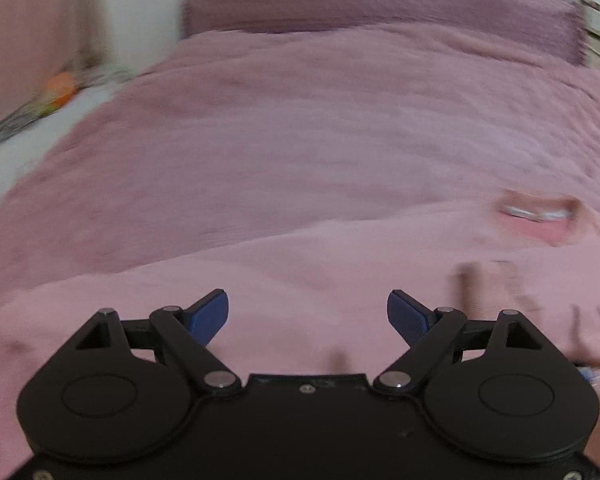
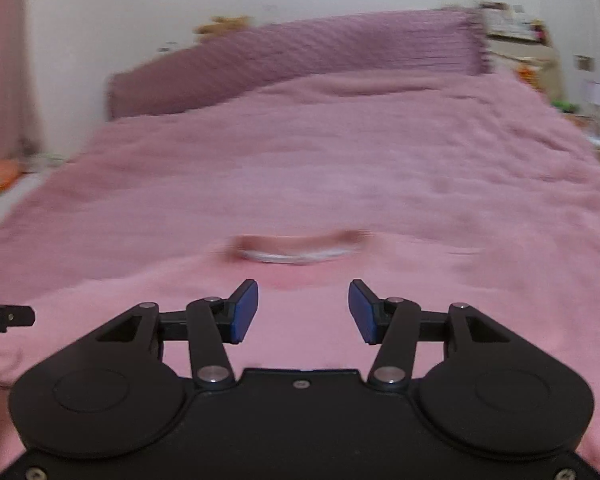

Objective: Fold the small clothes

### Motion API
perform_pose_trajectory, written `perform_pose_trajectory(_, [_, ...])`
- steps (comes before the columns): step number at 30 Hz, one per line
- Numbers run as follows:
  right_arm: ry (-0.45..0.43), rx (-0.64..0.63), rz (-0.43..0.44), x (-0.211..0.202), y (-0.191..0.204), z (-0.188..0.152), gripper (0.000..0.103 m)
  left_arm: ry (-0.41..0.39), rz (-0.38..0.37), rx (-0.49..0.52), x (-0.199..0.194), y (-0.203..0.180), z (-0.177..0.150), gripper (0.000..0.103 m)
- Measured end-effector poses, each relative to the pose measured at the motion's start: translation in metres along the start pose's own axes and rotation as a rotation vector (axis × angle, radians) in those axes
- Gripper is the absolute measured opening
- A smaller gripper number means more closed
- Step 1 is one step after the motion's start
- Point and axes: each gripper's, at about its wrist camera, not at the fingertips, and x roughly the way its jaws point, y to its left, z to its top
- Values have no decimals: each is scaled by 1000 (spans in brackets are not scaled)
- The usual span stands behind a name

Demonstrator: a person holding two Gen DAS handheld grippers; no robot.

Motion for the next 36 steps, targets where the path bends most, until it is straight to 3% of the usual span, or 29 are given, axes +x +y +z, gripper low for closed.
perform_pose_trajectory(10, [66,-100,173,22,153,-44,52,21,244,-235,-35,208,-34,92])
perform_pose_trajectory(13, [77,-168,177,23,184,-59,52,30,260,-360,-34,253,-50,92])
perform_pose_trajectory(17, [101,-226,172,33,202,-72,52,67,210,-531,-24,295,-73,91])
perform_pose_trajectory(21, [148,-225,166,38,201,-80,52,80,178,-647,-2,311,-82,90])
perform_pose_trajectory(28, [187,-219,164,39,199,-92,52,79,172,-695,25,316,-75,90])
perform_pose_trajectory(36, [199,-217,171,44,200,-93,53,54,82,-844,54,329,-71,90])
